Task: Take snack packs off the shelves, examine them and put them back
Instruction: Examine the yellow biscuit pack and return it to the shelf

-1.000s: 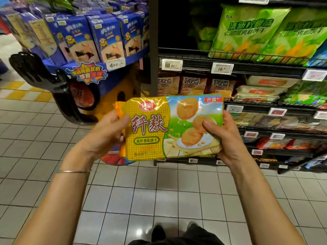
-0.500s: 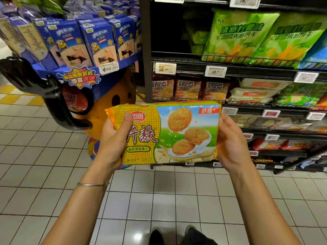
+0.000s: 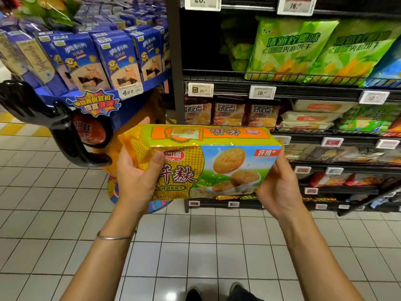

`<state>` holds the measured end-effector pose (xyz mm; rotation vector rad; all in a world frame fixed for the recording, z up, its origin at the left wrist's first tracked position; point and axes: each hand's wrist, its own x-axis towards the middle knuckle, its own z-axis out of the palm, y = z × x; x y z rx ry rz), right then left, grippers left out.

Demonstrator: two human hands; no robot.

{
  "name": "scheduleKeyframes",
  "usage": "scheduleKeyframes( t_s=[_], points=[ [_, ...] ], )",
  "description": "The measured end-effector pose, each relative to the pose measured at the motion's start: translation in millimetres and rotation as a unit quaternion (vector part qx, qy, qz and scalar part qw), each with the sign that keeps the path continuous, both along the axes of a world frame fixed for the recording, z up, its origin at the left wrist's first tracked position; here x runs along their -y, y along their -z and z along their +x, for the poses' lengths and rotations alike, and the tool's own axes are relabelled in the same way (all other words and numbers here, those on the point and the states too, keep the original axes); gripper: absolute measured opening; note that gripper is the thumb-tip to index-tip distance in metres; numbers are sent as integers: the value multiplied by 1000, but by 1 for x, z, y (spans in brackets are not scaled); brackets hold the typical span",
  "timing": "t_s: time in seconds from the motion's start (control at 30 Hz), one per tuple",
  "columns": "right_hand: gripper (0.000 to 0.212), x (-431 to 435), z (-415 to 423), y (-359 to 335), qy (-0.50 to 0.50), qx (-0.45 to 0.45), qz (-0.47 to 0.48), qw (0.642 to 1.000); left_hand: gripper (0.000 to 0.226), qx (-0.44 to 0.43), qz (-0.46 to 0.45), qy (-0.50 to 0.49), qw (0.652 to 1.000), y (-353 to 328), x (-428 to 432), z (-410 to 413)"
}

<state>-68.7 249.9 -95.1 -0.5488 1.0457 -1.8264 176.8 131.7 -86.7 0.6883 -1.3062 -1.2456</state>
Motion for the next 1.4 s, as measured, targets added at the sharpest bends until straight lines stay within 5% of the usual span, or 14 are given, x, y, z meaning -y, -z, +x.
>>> scheduleKeyframes(
  t_s=[0.37,0.57,0.7,0.9,1.07,1.2,1.4],
  points=[
    [56,6,4,-10,97,-20,-55,994,81,19,-93,22,995,2,-5,-6],
    [61,4,-13,-30,-41,-120,49,991,74,-4,53,-27,998,9,-4,-10],
    [64,-3,-28,-35,-154,-134,23,979,78,-68,189,-10,980,17,-9,-14],
    [41,2,-32,-26,-136,-177,117,968,56,6,356,99,929,9,-2,-12],
    [47,1,-31,-4,-98,-62,185,976,51,-7,361,176,916,5,1,5],
    [28,0,-30,10,-97,23,194,976,48,10,316,182,931,2,-2,8],
    [29,-3,-29,19,-92,64,178,978,41,-7,293,165,942,8,0,9]
  ],
)
